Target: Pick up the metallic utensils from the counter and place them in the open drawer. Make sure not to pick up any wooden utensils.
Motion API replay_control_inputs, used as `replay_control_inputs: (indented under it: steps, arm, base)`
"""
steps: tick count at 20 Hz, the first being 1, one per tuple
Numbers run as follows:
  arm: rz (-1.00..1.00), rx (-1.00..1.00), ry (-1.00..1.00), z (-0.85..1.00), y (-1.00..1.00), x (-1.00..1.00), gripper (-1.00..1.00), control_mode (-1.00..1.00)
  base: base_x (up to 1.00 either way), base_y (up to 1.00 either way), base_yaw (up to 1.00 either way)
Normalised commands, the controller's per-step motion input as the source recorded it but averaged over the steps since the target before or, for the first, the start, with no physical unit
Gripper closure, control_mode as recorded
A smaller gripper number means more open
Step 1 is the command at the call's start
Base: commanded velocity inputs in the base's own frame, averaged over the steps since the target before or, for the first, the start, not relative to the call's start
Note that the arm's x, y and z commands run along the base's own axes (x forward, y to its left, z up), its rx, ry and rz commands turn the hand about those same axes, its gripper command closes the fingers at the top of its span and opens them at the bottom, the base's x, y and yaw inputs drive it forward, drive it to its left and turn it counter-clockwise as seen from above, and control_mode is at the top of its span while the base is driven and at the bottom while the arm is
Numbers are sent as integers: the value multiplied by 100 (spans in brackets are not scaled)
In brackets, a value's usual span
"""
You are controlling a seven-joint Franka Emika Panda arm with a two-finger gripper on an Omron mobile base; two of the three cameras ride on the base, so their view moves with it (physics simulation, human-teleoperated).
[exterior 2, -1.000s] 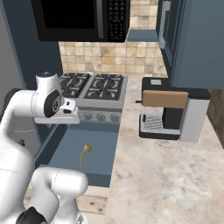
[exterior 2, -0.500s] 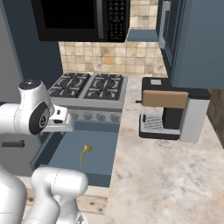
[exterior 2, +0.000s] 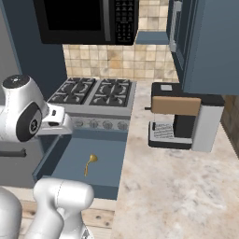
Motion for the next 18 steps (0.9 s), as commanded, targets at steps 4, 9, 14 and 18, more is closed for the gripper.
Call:
replay_control_inputs:
  steps: [4, 9, 14, 18]
  arm:
    - [0, 0, 0, 29, -7, -10, -100, -100]
    - [0, 0, 0, 0, 0, 0, -100, -100]
    - [0, 0, 0, 0, 0, 0, -100, -100]
    - [0, 0, 0, 0, 0, 0, -100, -100]
  base:
    - [0, 0, 0]
    - [0, 0, 0]
    - [0, 0, 0]
    - [0, 0, 0]
